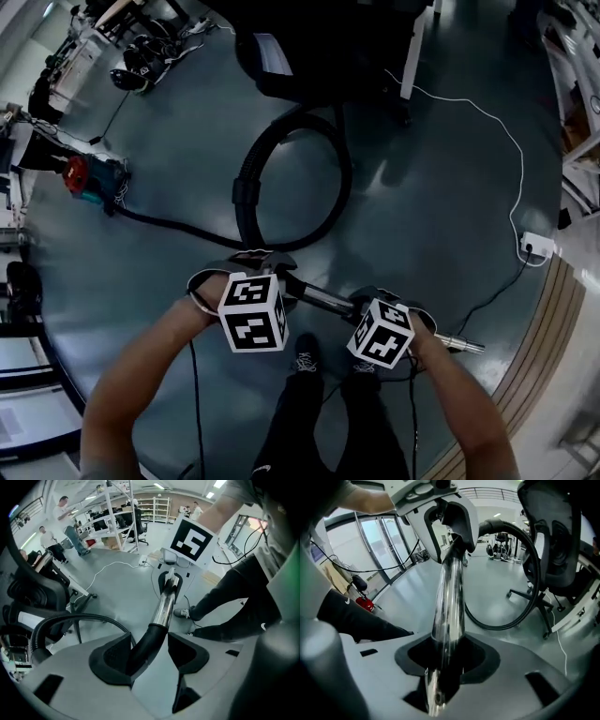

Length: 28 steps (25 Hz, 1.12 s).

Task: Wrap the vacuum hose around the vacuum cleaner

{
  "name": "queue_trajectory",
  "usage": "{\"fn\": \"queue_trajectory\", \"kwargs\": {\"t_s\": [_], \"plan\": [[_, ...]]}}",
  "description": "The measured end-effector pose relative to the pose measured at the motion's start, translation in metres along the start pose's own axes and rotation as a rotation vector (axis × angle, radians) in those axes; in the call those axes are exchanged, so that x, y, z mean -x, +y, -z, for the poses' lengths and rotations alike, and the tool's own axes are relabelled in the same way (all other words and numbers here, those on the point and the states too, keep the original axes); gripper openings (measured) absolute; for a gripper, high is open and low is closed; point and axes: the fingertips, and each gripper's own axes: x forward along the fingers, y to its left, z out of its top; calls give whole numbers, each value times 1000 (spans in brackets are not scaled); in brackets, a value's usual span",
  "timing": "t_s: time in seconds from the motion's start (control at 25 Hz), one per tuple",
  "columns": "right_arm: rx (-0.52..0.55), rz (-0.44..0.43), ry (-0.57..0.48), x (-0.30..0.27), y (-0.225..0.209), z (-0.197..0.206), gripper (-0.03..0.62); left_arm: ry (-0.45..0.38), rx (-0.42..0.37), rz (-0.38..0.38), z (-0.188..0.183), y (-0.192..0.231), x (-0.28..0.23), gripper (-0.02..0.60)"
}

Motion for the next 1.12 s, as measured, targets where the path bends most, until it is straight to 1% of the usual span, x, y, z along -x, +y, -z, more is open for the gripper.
{"fn": "queue_trajectory", "kwargs": {"t_s": [0.12, 0.2, 0.24, 0.36, 0.44, 0.6, 0.8, 0.96, 1.0, 1.04, 1.12], "plan": [[70, -27, 26, -2, 0, -11, 146, -14, 70, 4, 21, -4, -4, 238], [127, -39, 53, -4, 0, -17, 146, 1, 101, 9, 35, -10, -12, 238], [157, -45, 67, -5, 0, -20, 146, 20, 100, 9, 43, -14, -17, 238], [243, -67, 106, -10, 5, -31, 146, 73, 62, 12, 64, -30, -33, 238], [301, -82, 135, -14, 9, -39, 146, 81, 57, 22, 77, -41, -42, 238], [409, -111, 215, -25, 13, -53, 146, 33, 125, 71, 98, -55, -52, 236], [498, -136, 283, -46, 13, -89, 146, -48, 212, 91, 134, -56, -56, 233], [562, -173, 342, -67, 17, -117, 146, -71, 230, 110, 166, -61, -65, 232], [580, -182, 356, -74, 18, -124, 146, -77, 234, 110, 176, -61, -67, 224], [597, -190, 369, -81, 18, -133, 146, -84, 237, 109, 187, -61, -69, 175], [626, -210, 387, -96, 19, -150, 146, -103, 249, 107, 207, -60, -69, 164]]}}
